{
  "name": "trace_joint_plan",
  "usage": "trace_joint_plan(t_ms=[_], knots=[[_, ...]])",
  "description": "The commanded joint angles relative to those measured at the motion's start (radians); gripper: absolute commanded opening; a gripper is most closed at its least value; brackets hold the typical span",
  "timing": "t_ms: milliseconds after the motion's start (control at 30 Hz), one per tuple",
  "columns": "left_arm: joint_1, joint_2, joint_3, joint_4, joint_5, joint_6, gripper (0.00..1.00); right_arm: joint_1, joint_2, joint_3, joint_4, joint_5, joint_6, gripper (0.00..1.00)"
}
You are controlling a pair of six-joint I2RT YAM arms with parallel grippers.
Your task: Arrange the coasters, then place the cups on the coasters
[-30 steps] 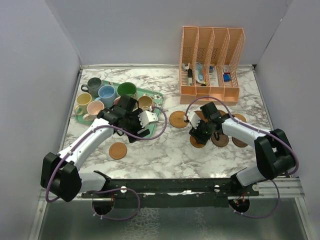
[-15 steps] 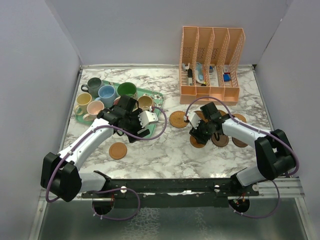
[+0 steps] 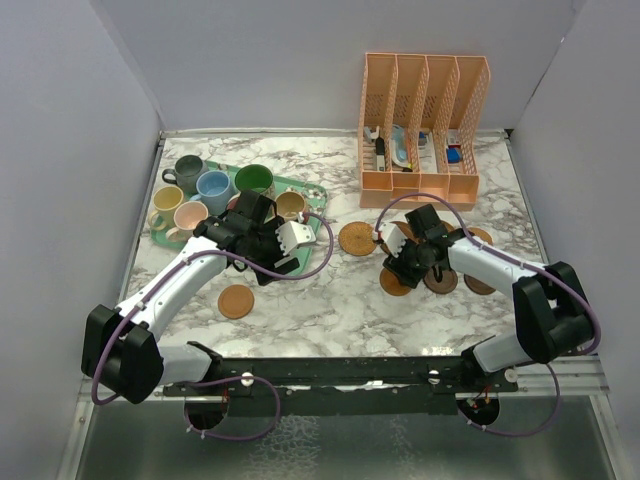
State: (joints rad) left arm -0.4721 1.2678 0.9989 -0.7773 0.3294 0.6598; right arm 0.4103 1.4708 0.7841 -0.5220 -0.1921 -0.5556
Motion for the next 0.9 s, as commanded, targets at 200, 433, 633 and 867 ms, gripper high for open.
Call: trace_joint_plan(t_ms=[200, 433, 633, 867], knots=[[0.007, -0.018, -0.008, 0.01, 0.035, -0.007, 0.76, -0.023, 0.018, -0.048, -0.031, 0.114, -0.032, 0.49], [0.009, -0.024, -0.014, 0.009, 0.037, -0.006, 0.76, -0.028, 0.021, -0.053, -0.027, 0.126, -0.032, 0.48], [0.01, -0.025, -0.015, 0.01, 0.039, -0.005, 0.76, -0.034, 0.02, -0.053, -0.014, 0.157, -0.027, 0.47], [0.012, -0.024, -0.014, 0.01, 0.041, -0.007, 0.76, -0.065, 0.014, -0.052, -0.002, 0.184, -0.028, 0.46]])
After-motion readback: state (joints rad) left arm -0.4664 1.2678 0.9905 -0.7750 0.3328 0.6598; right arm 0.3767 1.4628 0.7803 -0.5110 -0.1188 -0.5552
